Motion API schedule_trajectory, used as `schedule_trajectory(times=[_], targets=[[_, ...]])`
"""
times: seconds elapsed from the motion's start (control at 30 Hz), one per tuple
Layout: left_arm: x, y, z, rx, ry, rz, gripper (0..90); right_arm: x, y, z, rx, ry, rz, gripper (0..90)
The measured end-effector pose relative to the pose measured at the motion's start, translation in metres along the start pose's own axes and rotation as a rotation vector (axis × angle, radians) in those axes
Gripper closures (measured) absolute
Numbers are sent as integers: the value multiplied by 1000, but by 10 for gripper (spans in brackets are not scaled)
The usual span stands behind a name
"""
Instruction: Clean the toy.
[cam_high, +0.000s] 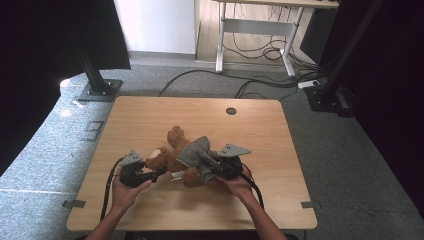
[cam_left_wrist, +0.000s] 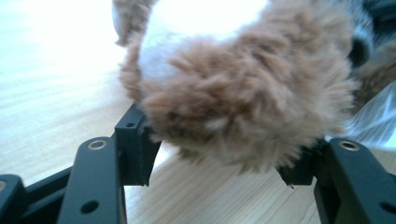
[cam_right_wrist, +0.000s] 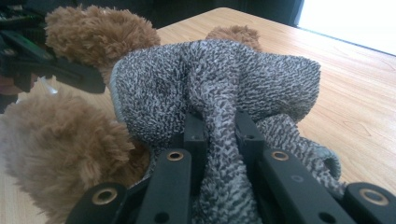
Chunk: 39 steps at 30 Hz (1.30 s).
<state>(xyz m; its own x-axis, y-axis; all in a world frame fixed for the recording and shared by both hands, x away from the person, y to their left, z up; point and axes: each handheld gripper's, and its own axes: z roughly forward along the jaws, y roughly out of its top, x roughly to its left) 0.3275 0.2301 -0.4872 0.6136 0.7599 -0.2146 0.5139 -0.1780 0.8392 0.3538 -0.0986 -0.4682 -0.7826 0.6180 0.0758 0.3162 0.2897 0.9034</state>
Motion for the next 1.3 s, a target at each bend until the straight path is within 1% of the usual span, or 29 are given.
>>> schedule_trajectory(times=[0.07, 0.13, 0.2, 0.3, 0.33, 0.47, 0.5, 0.57, 0.63, 0.73, 0.77, 0.83, 0.93, 1.0, 1.07, 1.13, 1.2, 1.3], targets=[[-1, 2, -2, -9, 0, 7, 377, 0, -1, 0, -3, 6, 4, 793], [-3, 3, -2, -11, 6, 25, 363, 1, -3, 0, 12, 5, -9, 793], [-6, 4, -5, -21, 4, 31, 345, 2, -3, 1, 19, -1, -18, 793], [-12, 10, -11, -40, 27, 59, 330, 2, -3, 2, 25, -6, -17, 793], [-13, 11, -12, -47, 35, 61, 321, 1, -2, 2, 26, -6, -17, 793], [-13, 11, -11, -44, 34, 60, 306, 1, -1, 3, 34, -6, -13, 794], [-13, 11, -11, -43, 36, 60, 318, 1, 0, 4, 36, -7, -13, 793], [-13, 12, -10, -45, 48, 53, 369, 1, 0, 4, 38, -10, -15, 793], [-12, 13, -9, -41, 50, 44, 451, 1, 0, 5, 39, -8, -13, 793], [-8, 13, -5, -22, 53, 35, 559, 1, 1, 6, 36, -4, -13, 793], [-7, 12, -4, -21, 56, 34, 583, 1, 1, 6, 34, -5, -11, 793], [-8, 11, -4, -14, 69, 47, 623, 2, 3, 5, 15, -3, -5, 793], [-9, 8, -4, -9, 78, 62, 656, 6, 13, 7, -10, 5, -4, 793], [-9, 6, -4, -5, 72, 66, 664, 11, 20, 12, -10, 21, -15, 793], [-9, 5, -5, 2, 74, 68, 669, 19, 27, 22, 4, 33, -40, 792], [-6, 3, -6, 4, 66, 55, 673, 26, 32, 30, 19, 29, -70, 792], [-3, 1, -7, 8, 60, 46, 675, 29, 35, 37, 53, 23, -71, 792], [0, -2, -9, 11, 36, 30, 678, 27, 33, 34, 66, 22, -52, 794]])
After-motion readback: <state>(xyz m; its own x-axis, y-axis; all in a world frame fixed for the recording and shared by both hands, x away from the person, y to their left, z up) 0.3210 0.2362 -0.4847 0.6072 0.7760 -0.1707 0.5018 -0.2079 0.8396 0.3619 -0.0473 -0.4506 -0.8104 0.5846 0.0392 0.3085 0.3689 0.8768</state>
